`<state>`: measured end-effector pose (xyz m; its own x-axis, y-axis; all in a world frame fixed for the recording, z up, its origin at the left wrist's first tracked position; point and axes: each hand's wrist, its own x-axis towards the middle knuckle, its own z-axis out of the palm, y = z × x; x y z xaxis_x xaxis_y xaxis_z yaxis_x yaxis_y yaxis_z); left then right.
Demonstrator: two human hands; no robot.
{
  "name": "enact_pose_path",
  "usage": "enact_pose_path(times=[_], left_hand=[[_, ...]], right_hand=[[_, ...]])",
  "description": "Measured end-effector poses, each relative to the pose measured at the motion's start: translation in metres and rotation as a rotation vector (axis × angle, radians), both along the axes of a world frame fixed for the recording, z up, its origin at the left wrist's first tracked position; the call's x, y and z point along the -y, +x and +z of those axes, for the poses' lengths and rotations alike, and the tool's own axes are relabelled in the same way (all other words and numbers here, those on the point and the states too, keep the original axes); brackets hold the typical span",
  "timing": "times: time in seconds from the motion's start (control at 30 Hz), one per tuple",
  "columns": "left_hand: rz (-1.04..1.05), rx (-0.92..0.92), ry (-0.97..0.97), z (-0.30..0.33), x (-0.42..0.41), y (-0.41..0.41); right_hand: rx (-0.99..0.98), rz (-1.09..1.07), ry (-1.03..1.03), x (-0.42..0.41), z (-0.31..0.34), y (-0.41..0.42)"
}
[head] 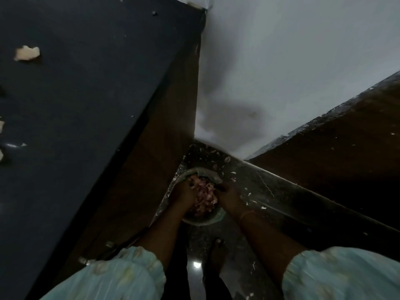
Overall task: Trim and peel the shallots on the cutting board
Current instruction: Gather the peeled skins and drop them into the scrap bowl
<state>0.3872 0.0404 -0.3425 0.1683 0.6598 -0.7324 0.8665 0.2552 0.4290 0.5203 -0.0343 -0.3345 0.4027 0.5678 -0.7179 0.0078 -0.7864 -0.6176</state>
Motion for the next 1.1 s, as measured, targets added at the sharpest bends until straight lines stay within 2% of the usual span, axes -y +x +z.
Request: enact_pose_path(times=[0.1, 0.27, 0.47, 0.57, 0.67, 0.73, 0.8, 0.87, 1.0, 1.1], left_hand=[[0.012, 0.03, 0.034, 0.017, 0.0, 0.007], [0.068, 0.184, 0.146, 0.077, -0.007, 0.036], [0.204, 0.489, 0.298, 0.213, -0.041, 0.067], [0.273, 0.654, 0.423, 0.296, -0.061, 0.054], [0.336, 0.683, 0.618, 0.361, -0.085, 0.003], [0.346, 0.554, 0.749, 0.378, -0.095, -0.044], [0.387, 0.331, 0.853, 0.381, -0.102, -0.105], [0.448, 0.125, 0.853, 0.376, -0.106, -0.161], [0.65, -0.177, 0.761, 0.37, -0.098, -0.257], [0.713, -0.313, 0.705, 0.365, -0.093, -0.297]], right_hand=[[0.028, -0.058, 0.024, -0.007, 0.021, -0.004], [0.07, -0.213, 0.185, -0.034, 0.07, -0.01], [0.055, -0.531, 0.474, -0.087, 0.192, -0.011], [0.024, -0.538, 0.677, -0.119, 0.264, -0.019], [0.006, -0.278, 0.831, -0.149, 0.324, -0.053], [0.094, -0.028, 0.856, -0.159, 0.341, -0.079], [0.185, 0.256, 0.855, -0.166, 0.343, -0.114], [0.292, 0.499, 0.897, -0.165, 0.331, -0.146], [0.39, 1.005, 0.943, -0.165, 0.298, -0.208], [0.584, 1.202, 0.997, -0.18, 0.294, -0.236]])
